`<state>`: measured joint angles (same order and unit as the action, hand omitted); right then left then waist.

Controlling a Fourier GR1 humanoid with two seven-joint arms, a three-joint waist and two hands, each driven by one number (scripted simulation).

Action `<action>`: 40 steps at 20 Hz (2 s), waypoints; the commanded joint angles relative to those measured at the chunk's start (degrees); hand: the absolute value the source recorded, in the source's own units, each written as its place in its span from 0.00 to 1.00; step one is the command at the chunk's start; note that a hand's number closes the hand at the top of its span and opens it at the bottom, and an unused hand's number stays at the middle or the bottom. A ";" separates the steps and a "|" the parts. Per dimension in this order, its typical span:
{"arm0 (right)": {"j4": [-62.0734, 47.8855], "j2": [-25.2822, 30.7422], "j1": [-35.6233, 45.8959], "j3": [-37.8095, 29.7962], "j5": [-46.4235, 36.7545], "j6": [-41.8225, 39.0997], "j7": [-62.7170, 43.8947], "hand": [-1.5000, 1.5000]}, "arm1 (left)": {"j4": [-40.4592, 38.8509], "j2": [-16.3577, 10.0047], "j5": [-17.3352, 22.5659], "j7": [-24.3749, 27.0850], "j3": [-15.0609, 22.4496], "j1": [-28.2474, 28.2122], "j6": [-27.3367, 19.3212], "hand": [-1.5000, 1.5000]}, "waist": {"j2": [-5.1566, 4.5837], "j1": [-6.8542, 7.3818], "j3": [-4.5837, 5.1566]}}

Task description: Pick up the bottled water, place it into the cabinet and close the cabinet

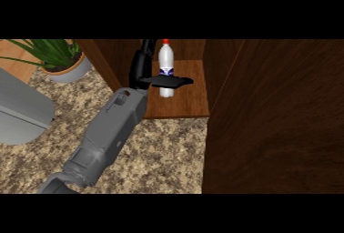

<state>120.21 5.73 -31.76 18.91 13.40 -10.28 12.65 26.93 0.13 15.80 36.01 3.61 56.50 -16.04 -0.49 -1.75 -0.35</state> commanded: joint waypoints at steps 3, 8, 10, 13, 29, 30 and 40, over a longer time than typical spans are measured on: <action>2.66 -0.49 -2.37 1.07 -1.44 2.21 -0.59 0.00 | 8.77 -1.98 2.81 0.28 0.55 -10.85 4.42 0.00 | 1.20 3.10 0.37; 4.79 -0.66 -3.12 2.76 -1.90 3.66 -2.94 0.00 | 20.84 -3.56 3.86 -5.10 4.15 -16.98 4.93 0.00 | 1.24 3.40 0.35; 6.12 -0.51 -3.81 2.18 -1.21 3.65 -2.53 0.00 | 25.60 -3.11 5.26 -7.15 5.61 -20.79 6.07 0.00 | 1.49 3.95 0.35; 4.17 -0.78 -2.57 2.38 -2.30 3.90 -2.17 0.00 | 34.76 -1.70 5.47 -10.08 9.14 -26.26 3.85 0.00 | 1.47 4.10 0.33; 4.22 4.11 0.39 5.82 -7.95 0.58 -3.24 0.00 | 86.15 -8.14 2.77 -25.39 24.87 -59.79 -0.53 0.00 | 0.86 2.88 0.33; 6.26 6.33 -1.49 5.22 -6.01 -1.22 -3.91 1.00 | 85.52 -9.89 5.14 -23.94 21.93 -60.77 2.50 0.00 | 0.71 2.24 0.36; 13.15 12.11 -1.17 15.44 -11.88 -6.08 -11.15 1.00 | 102.66 -17.70 7.70 -20.39 16.48 -79.46 4.45 0.00 | 0.85 3.07 0.42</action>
<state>128.51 15.85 -32.63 29.03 2.50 -13.76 5.06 122.82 -14.38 22.27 15.41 22.85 -16.97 -12.20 -0.12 1.11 -0.10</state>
